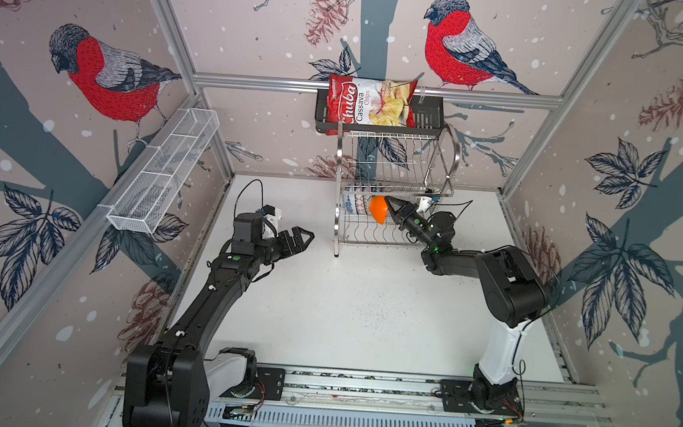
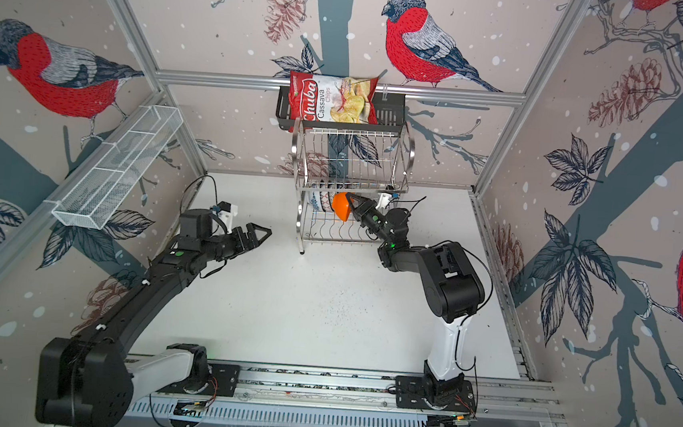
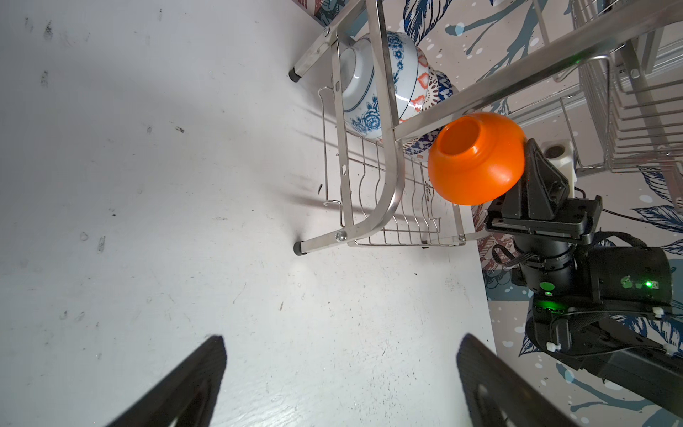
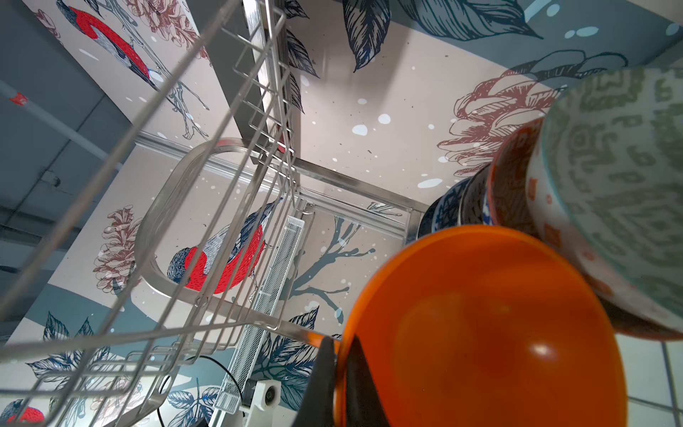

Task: Load the bowls into the dish rack
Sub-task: 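Push the orange bowl into the rack's lower tier beside the standing bowls, then slide the held orange bowl deeper along the lower tier toward the rack's far end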

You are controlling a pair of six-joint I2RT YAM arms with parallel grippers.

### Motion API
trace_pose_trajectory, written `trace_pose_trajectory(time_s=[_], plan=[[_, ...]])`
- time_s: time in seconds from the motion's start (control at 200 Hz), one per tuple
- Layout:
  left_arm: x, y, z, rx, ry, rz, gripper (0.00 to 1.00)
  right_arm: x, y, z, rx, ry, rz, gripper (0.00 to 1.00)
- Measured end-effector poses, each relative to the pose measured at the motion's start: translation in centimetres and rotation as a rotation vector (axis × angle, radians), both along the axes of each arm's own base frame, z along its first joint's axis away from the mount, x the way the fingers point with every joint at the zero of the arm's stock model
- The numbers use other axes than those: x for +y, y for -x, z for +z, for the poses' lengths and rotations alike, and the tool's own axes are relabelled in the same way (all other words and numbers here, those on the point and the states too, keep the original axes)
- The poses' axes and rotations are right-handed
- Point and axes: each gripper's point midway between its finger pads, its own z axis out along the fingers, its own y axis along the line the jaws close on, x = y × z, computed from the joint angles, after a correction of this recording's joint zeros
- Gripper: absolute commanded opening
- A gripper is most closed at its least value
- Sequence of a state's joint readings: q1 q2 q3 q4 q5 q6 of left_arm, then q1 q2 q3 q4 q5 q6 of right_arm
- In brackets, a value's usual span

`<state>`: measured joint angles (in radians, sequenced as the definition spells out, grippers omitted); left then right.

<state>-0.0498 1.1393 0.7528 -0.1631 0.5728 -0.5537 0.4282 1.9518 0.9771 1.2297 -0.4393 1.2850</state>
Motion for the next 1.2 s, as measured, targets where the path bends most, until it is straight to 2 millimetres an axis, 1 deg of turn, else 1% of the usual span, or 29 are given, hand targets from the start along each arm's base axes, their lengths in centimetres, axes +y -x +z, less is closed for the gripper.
trace_pose_trajectory(time_s=[0.345, 0.665, 1.201], plan=[[-0.04, 0.03, 0.02, 0.000, 0.002, -0.002, 0.98, -0.20, -0.22, -0.01, 0.016, 0.003, -0.050, 0.00], [-0.04, 0.04, 0.01, 0.001, 0.002, -0.002, 0.98, -0.80, -0.24, 0.17, 0.020, 0.002, -0.092, 0.00], [-0.04, 0.03, 0.00, 0.000, 0.002, -0.002, 0.98, -0.72, -0.18, 0.54, 0.020, -0.019, -0.085, 0.00]])
